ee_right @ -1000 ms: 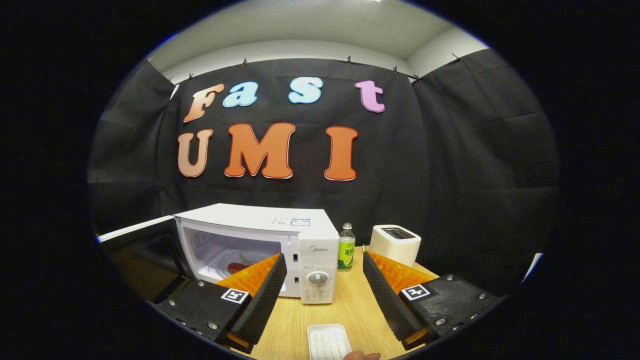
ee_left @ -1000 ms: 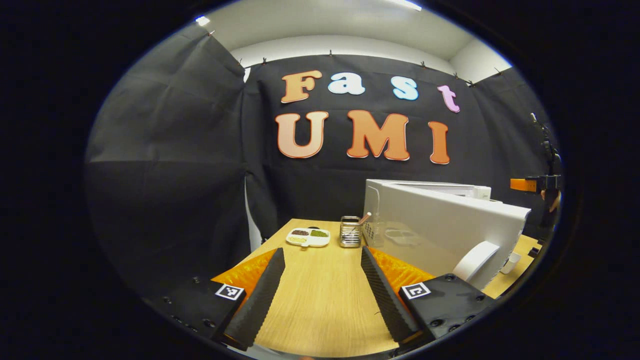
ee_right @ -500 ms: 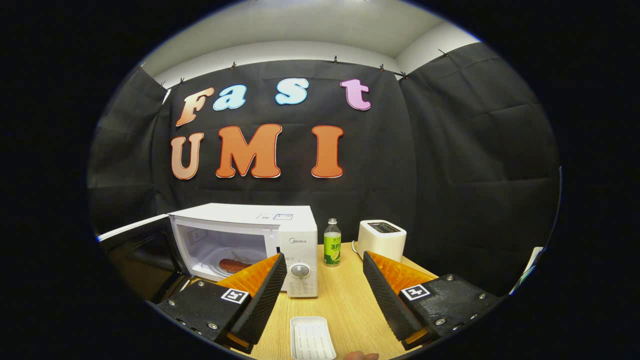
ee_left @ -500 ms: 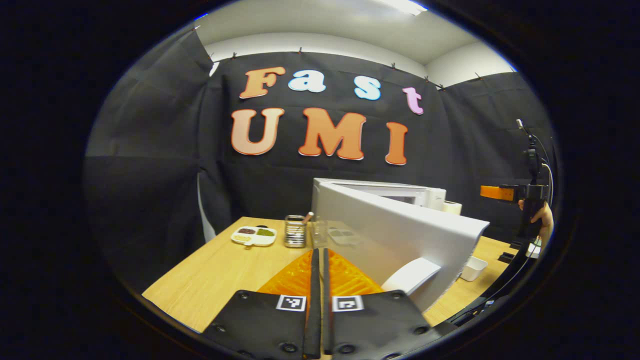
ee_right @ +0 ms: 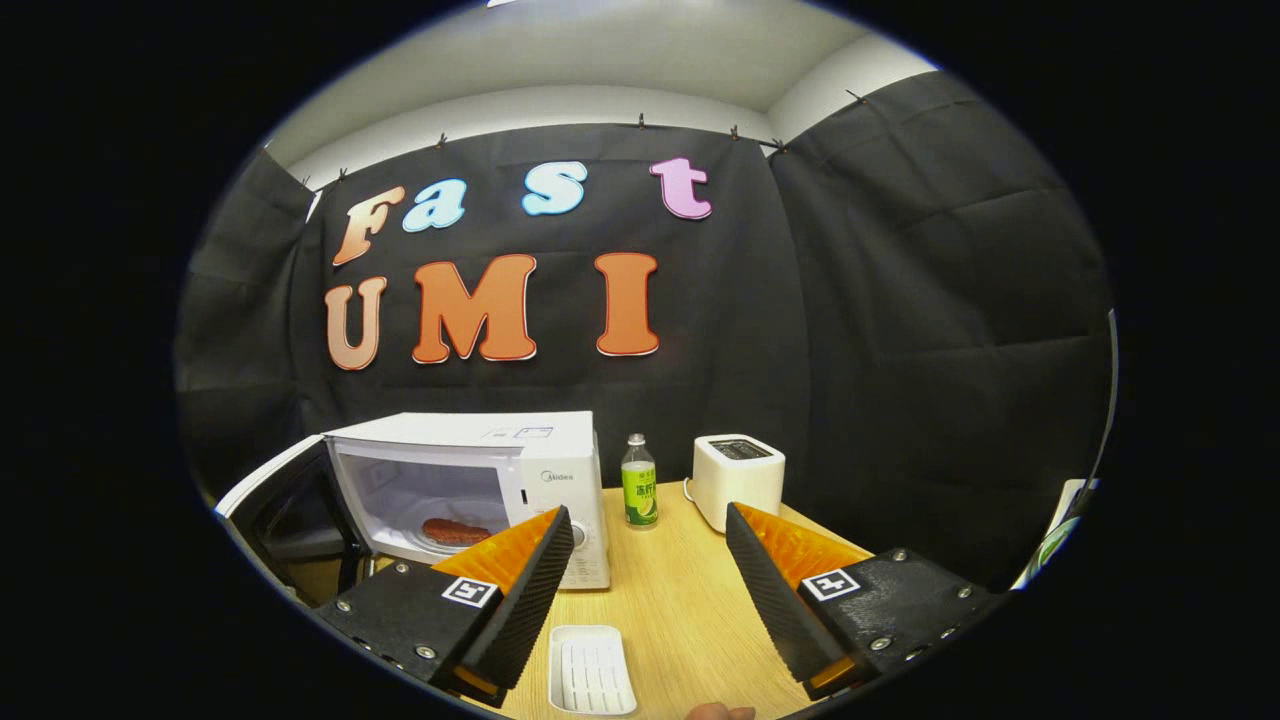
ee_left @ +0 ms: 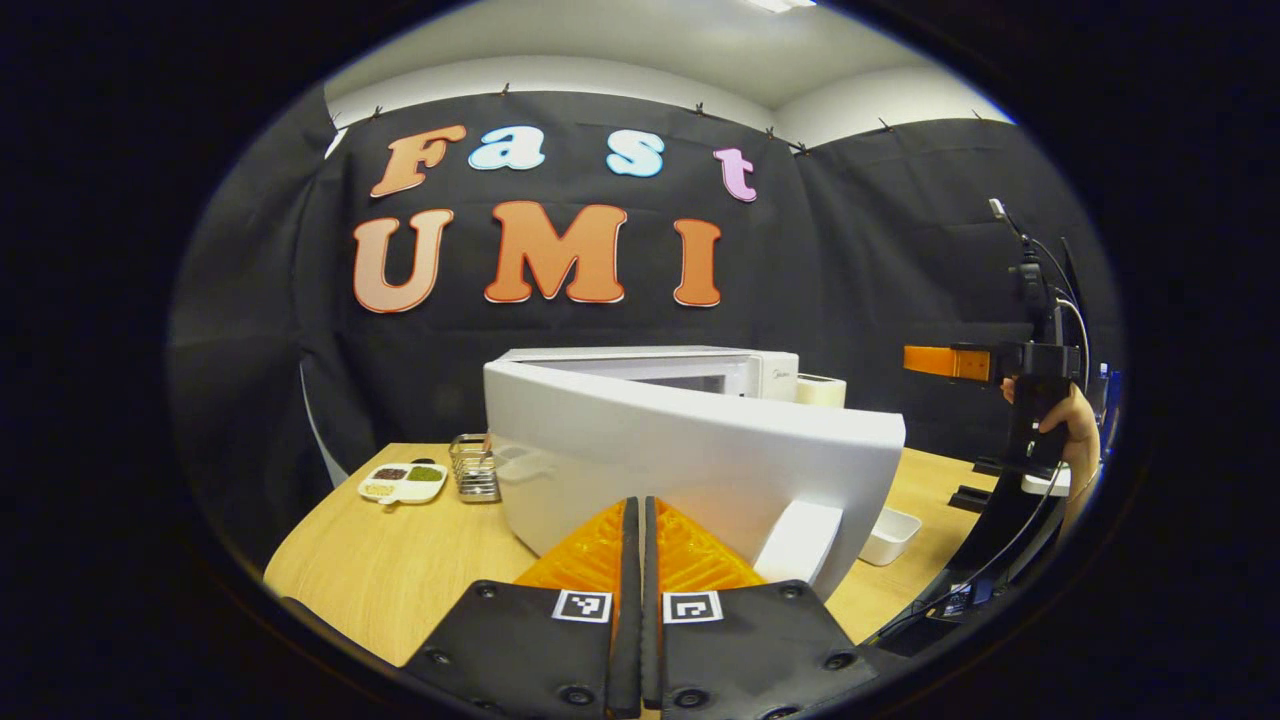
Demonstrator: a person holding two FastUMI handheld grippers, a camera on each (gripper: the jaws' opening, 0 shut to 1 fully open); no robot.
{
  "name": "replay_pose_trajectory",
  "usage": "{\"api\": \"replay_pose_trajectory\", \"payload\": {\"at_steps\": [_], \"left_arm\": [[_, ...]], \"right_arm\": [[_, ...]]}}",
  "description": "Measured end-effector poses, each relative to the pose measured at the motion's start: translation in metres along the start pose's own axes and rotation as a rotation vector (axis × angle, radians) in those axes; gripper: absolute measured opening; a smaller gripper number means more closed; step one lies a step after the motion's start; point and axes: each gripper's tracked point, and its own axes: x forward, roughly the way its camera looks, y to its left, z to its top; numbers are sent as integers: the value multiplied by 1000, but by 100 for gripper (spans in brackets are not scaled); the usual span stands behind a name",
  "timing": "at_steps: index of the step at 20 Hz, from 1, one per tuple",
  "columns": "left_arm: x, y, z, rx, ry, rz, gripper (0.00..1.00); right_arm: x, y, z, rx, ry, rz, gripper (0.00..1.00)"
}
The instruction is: Open the microwave oven with the left hand, put the food in, and close the microwave oven.
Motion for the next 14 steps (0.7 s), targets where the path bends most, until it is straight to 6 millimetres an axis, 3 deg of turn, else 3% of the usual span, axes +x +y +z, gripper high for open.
{"api": "replay_pose_trajectory", "payload": {"at_steps": [8,14], "left_arm": [[59,-29,7,-33,10,-38,5],[100,-23,9,-10,21,14,5]], "right_arm": [[1,-43,-4,-14,12,-54,95],[1,-84,-4,-40,37,-88,95]]}}
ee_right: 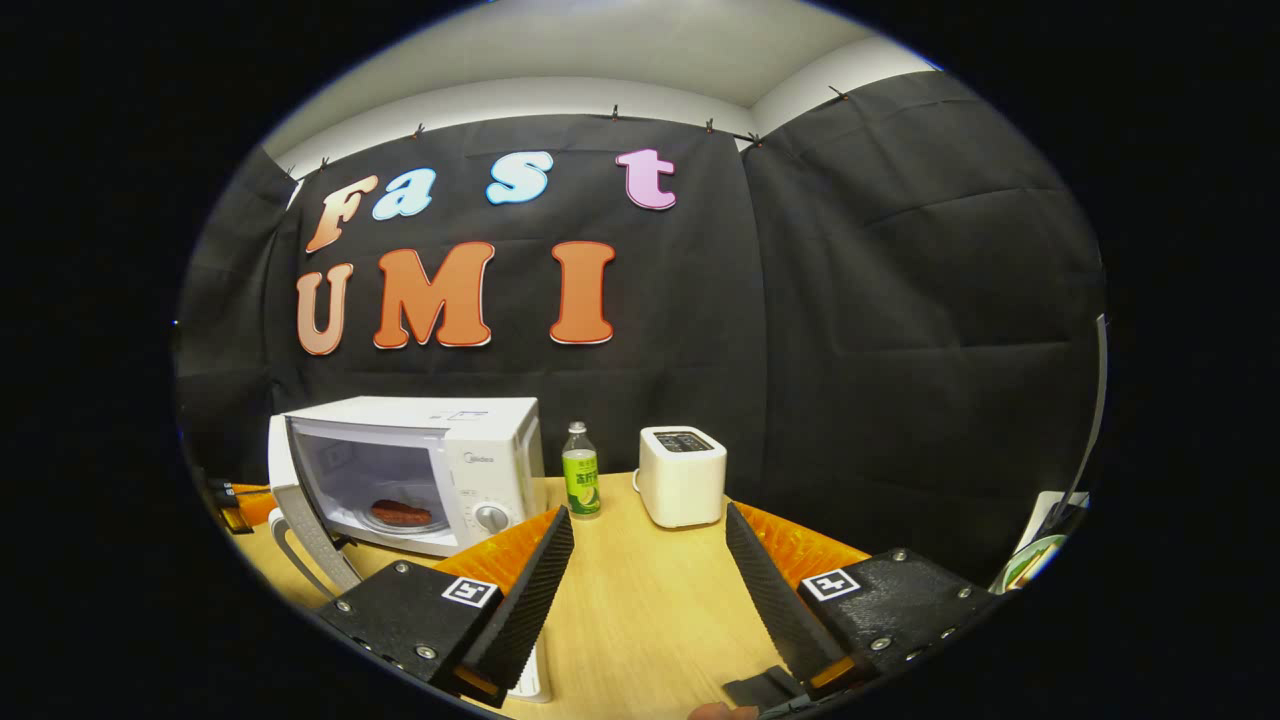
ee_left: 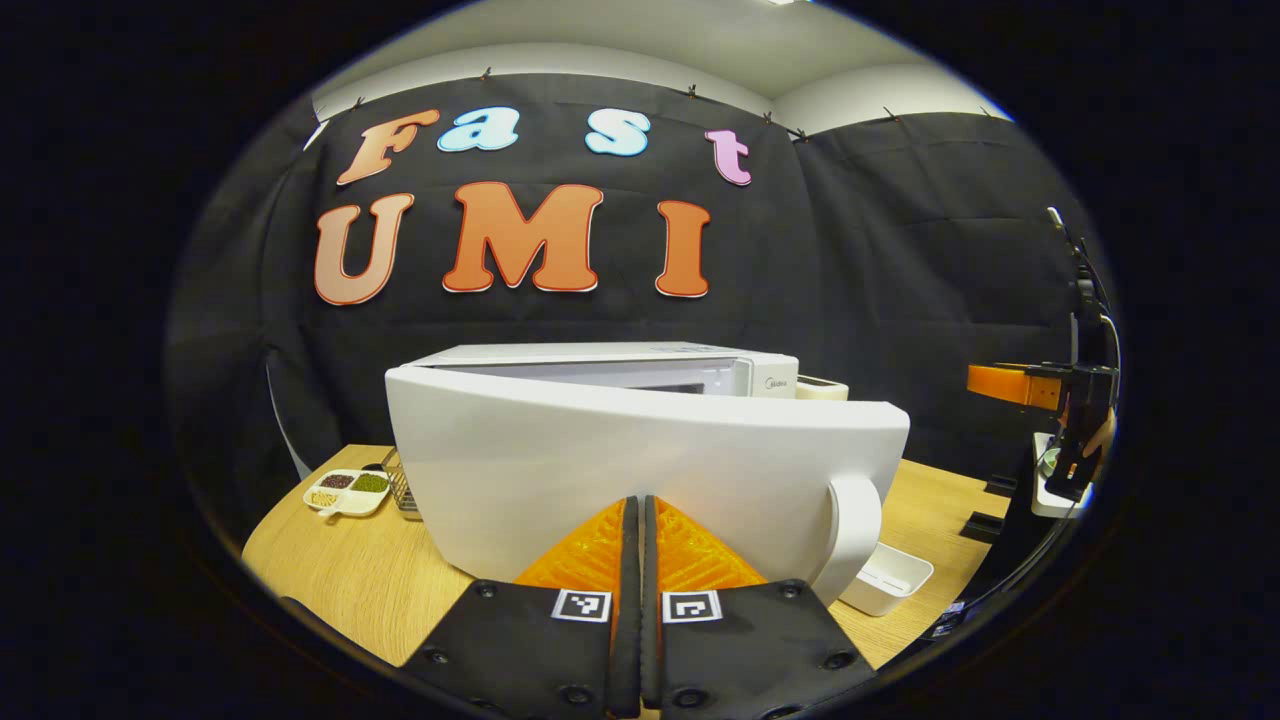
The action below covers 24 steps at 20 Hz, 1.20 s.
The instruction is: Open the microwave oven with the left hand, put the food in, and close the microwave oven.
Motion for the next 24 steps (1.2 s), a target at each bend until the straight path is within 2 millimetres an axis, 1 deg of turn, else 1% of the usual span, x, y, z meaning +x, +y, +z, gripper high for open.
{"api": "replay_pose_trajectory", "payload": {"at_steps": [1,2,6,7,9,11,15,16,17,18,19,24], "left_arm": [[7,1,2,-6,-3,10,2],[15,-1,2,-11,-4,20,5],[47,-6,2,41,6,50,5],[56,-4,2,53,10,58,5],[71,3,3,64,10,104,5],[86,11,0,59,13,150,10],[108,23,-9,85,36,232,10],[113,24,-8,88,30,241,10],[116,27,-7,94,30,262,7],[114,29,-8,95,21,275,10],[116,29,-6,98,11,282,5],[117,27,-5,150,12,333,6]], "right_arm": [[2,-8,2,2,2,-9,95],[2,-14,3,6,3,-15,95],[9,-32,8,23,-2,-29,95],[10,-35,9,24,-2,-30,95],[14,-41,8,21,1,-35,95],[18,-50,8,21,3,-49,95],[25,-63,1,35,14,-74,95],[26,-67,-3,37,18,-81,95],[28,-70,-5,37,23,-88,95],[31,-74,-8,35,30,-96,95],[34,-76,-11,34,37,-102,95],[43,-76,-18,20,51,-116,95]]}}
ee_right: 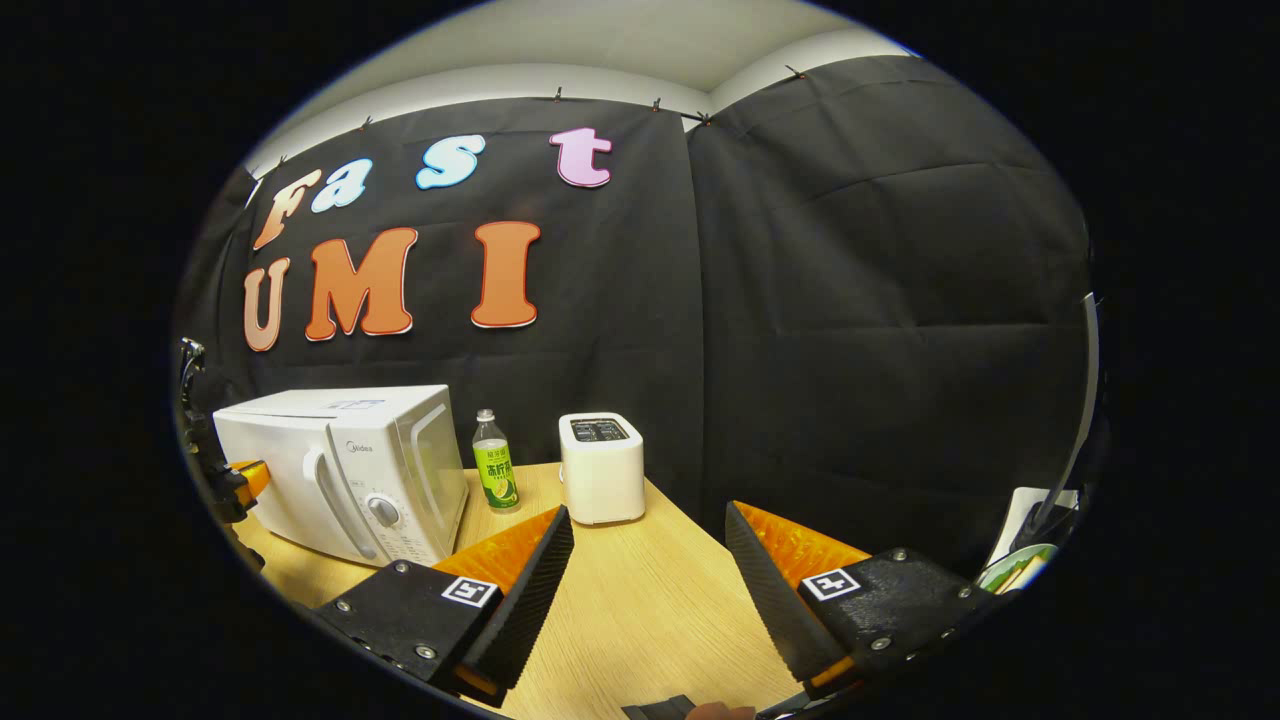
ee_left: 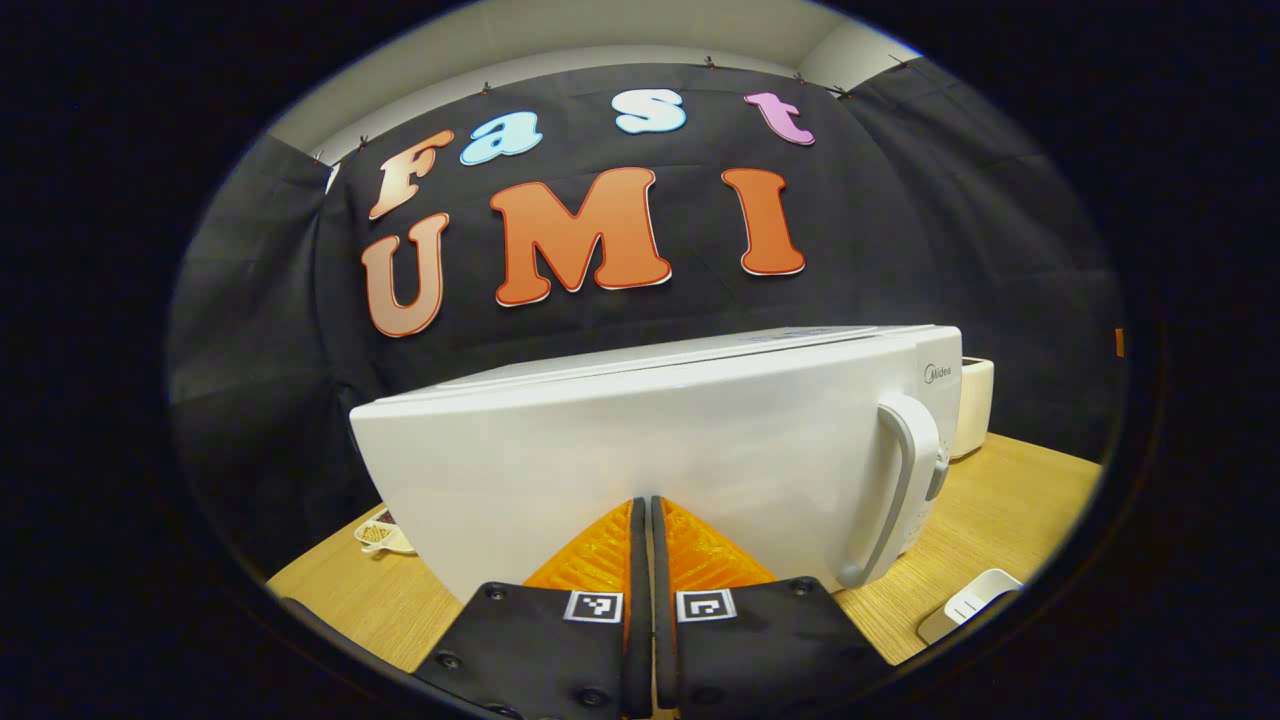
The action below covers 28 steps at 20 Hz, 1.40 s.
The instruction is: Open the microwave oven with the left hand, put the food in, and close the microwave oven.
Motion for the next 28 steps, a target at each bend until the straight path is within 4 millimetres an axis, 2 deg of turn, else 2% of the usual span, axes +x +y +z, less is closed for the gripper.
{"api": "replay_pose_trajectory", "payload": {"at_steps": [2,3,4,7,9,13,15,19,21,24,25,27,28], "left_arm": [[7,-2,0,-8,8,-2,6],[3,0,-4,-27,25,7,4],[4,-4,5,-31,9,0,7],[0,-9,5,-41,54,-59,5],[-11,-4,22,-55,60,-95,8],[-43,18,62,-45,41,-153,7],[-58,40,74,-72,44,-153,8],[-84,111,97,-81,22,-74,13],[-101,146,105,-77,15,-34,27],[-127,191,121,-54,-27,14,62],[-135,202,129,-61,-48,24,67],[-151,219,140,-83,-75,30,64],[-158,230,145,-88,-90,44,67]], "right_arm": [[-1,4,-2,1,10,3,95],[-4,6,-1,0,8,8,95],[-8,8,1,-3,5,10,95],[-16,13,10,-20,-10,10,95],[-22,17,18,-27,-21,15,95],[-32,36,42,-22,-57,41,95],[-38,52,54,-18,-73,68,95],[-55,94,78,-4,-94,152,95],[-65,109,92,-2,-110,179,95],[-76,128,112,0,-134,211,95],[-79,135,118,0,-138,221,95],[-86,144,125,0,-140,235,95],[-86,149,130,-3,-143,241,95]]}}
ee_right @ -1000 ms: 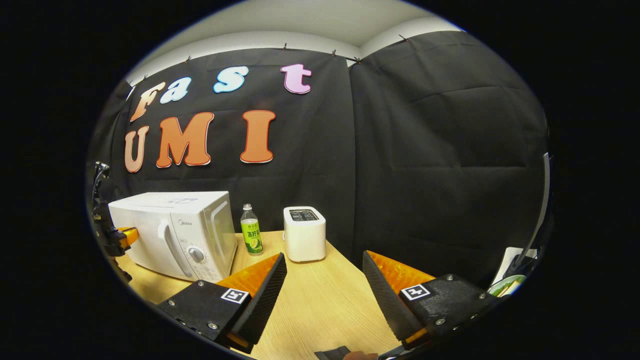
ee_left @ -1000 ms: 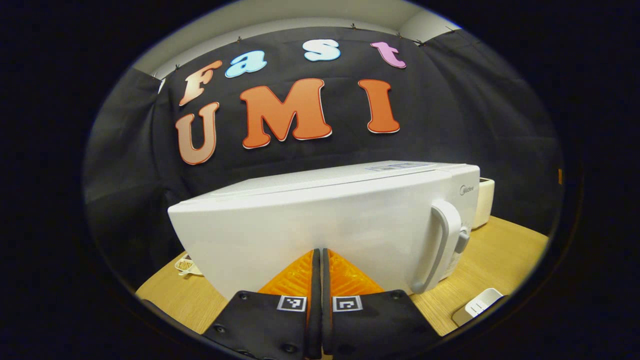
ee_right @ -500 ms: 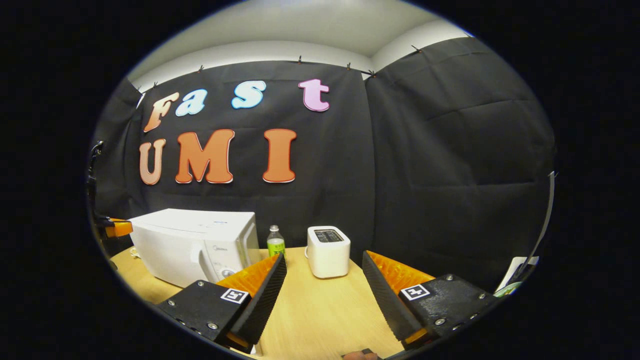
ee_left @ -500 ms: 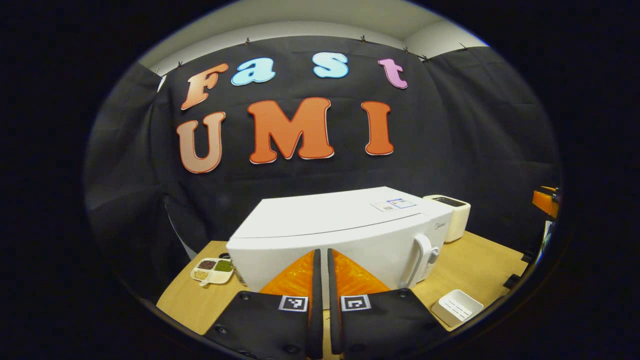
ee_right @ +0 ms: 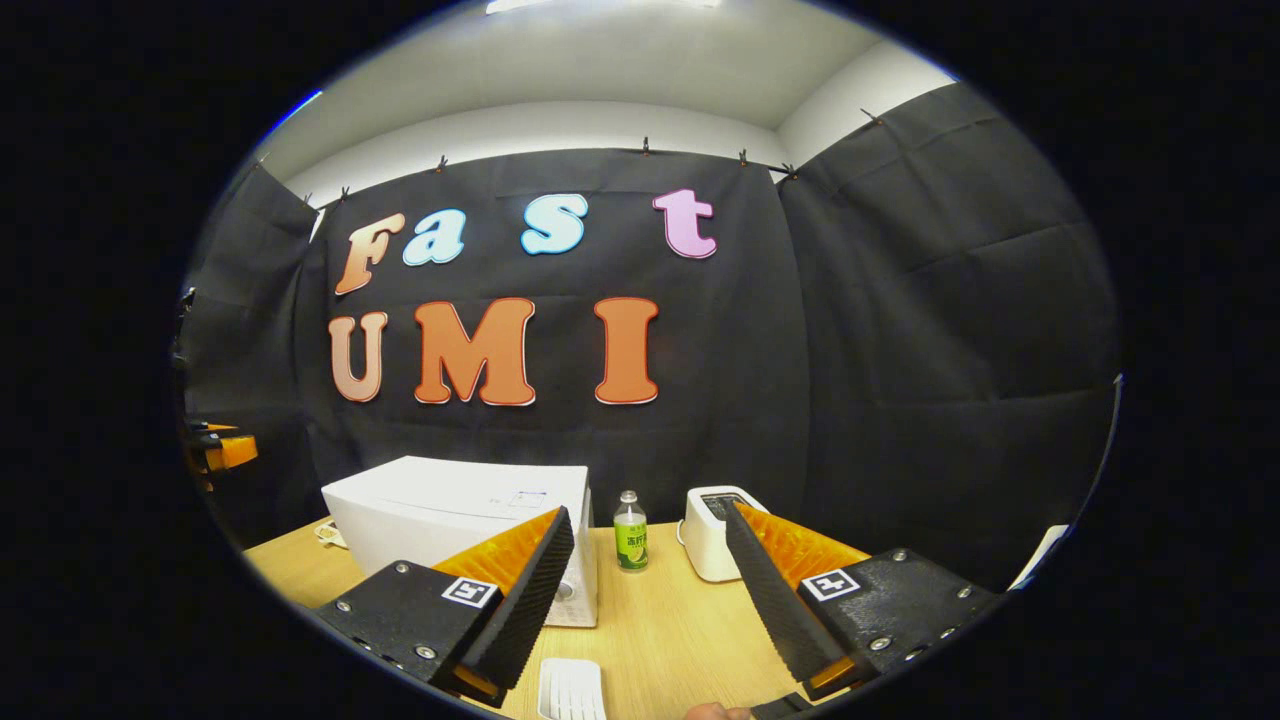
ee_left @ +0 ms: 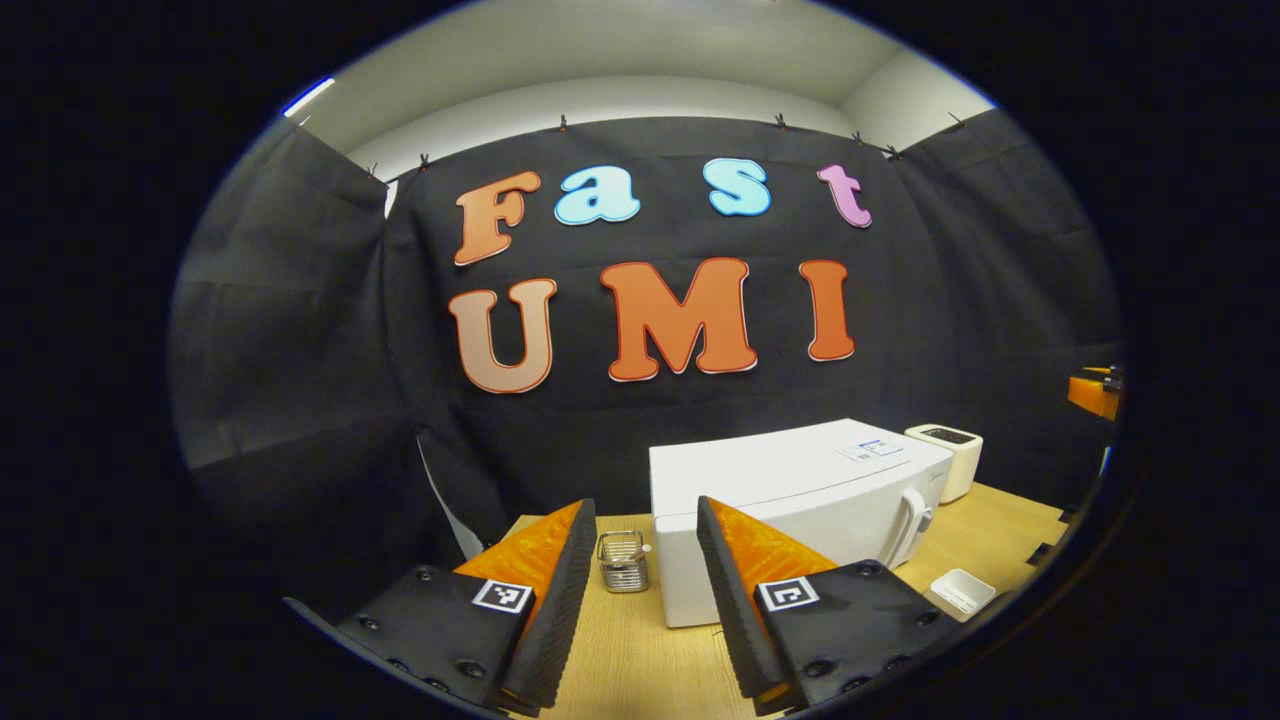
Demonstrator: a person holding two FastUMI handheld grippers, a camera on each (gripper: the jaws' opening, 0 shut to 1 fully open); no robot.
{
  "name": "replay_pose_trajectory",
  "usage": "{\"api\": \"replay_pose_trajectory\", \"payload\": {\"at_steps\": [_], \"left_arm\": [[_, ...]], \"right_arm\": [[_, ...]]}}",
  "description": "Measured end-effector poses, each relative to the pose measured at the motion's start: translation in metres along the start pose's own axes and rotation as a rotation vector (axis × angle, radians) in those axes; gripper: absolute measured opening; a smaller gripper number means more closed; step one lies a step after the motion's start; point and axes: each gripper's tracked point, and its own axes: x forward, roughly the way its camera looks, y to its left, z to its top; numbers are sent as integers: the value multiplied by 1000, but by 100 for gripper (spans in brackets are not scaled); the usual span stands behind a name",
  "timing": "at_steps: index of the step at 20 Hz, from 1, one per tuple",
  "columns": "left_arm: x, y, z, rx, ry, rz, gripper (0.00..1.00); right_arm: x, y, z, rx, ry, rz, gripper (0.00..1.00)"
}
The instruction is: Open the microwave oven with the left hand, put the food in, and close the microwave oven.
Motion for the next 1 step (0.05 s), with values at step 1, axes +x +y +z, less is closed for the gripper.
{"api": "replay_pose_trajectory", "payload": {"at_steps": [1], "left_arm": [[-6,8,10,-4,-22,5,67]], "right_arm": [[0,4,4,-6,-3,7,95]]}}
